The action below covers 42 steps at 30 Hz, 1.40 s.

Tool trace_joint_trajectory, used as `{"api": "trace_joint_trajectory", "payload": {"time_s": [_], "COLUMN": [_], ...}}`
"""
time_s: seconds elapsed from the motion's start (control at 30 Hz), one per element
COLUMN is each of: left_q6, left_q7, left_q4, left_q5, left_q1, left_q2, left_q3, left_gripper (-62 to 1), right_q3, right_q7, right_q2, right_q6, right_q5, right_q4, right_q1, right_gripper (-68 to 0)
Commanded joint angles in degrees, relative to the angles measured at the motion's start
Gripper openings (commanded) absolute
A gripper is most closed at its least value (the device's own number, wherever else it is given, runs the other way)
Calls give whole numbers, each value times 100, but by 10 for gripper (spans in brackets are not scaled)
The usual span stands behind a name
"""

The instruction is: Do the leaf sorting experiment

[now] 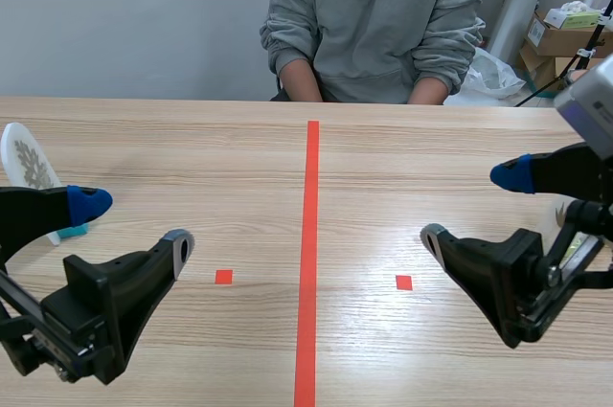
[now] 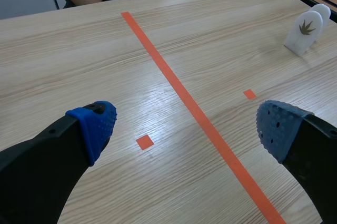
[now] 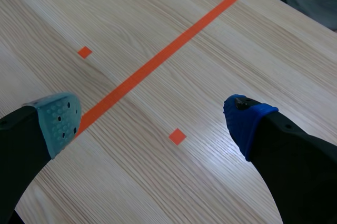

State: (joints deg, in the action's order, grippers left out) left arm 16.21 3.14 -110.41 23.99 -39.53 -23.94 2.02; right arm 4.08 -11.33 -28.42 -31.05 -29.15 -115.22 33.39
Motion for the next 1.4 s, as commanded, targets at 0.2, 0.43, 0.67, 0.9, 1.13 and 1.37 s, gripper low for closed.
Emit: {"api": "trace_joint_trajectory", "payload": {"time_s": [0.2,0.43,0.67,0.9,1.13,1.37], "left_q6": [4,4,4,4,4,4], "left_q7": [-120,-120,-120,-120,-120,-120], "left_q4": [-120,-120,-120,-120,-120,-120], "left_q5": [22,24,24,24,24,24], "left_q1": [-44,-44,-44,-44,-44,-44], "left_q2": [42,42,42,42,42,42], "left_q3": [4,4,4,4,4,4], "left_gripper": [-43,-43,-43,-43,-43,-43], "right_q3": [48,48,48,48,48,48], "right_q7": [-11,-162,-111,-74,-70,9], "right_q2": [-92,-92,-90,-90,-90,-90], "right_q6": [-330,-328,-328,-389,-459,-459], "right_q5": [-431,-426,-407,-409,-413,-415], "right_q4": [31,140,205,210,321,350], "right_q1": [11,11,9,11,11,11], "right_gripper": [-124,-124,-124,-124,-124,-124]}}
